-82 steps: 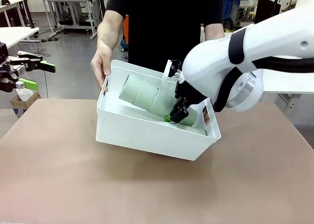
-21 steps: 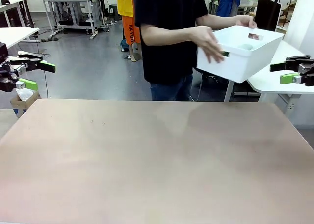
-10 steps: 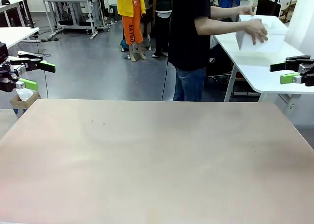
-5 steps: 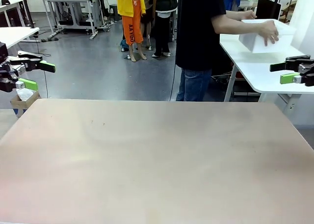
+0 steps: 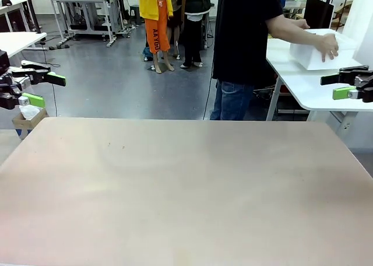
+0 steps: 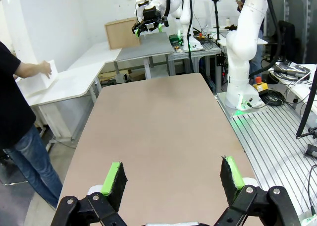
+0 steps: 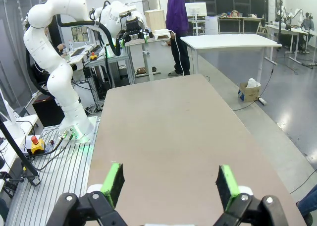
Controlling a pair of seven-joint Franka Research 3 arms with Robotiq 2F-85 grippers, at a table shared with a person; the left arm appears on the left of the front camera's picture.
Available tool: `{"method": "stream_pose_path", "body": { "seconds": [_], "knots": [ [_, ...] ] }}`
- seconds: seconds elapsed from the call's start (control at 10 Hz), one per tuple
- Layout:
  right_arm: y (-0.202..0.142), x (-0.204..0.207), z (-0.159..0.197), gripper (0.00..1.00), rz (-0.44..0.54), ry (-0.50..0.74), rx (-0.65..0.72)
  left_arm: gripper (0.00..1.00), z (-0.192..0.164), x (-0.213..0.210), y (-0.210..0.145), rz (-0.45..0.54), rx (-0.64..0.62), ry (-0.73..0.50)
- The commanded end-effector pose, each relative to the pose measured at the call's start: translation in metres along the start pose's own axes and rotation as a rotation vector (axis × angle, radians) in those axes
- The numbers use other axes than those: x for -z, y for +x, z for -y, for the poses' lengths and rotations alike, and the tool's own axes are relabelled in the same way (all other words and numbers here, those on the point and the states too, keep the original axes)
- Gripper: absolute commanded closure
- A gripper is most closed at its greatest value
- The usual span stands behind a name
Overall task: Stack the cups and store them in the basket.
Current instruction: Place the stack of Reusable plastic cups into the Pantry Basket.
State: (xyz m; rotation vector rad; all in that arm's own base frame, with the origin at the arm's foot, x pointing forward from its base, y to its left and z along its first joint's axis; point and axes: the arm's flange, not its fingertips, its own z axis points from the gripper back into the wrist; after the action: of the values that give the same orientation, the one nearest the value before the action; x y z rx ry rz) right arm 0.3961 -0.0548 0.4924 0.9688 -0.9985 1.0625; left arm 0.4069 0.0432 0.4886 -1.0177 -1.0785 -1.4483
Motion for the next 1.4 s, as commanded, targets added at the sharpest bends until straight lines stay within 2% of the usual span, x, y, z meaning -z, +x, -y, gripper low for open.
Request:
{"method": "stream_pose_path", "body": {
  "seconds": [0.0,1.3],
  "knots": [
    [0.0044,-0.0007,-0.0014,0.00,-0.008,-0.014,0.002,0.00,0.0011,0.0005,0.0018,0.000,0.003,-0.002],
    [0.0044,-0.0007,-0.0014,0.00,-0.008,-0.014,0.002,0.00,0.0011,0.0005,0.0018,0.000,0.003,-0.002]
  ]
}}
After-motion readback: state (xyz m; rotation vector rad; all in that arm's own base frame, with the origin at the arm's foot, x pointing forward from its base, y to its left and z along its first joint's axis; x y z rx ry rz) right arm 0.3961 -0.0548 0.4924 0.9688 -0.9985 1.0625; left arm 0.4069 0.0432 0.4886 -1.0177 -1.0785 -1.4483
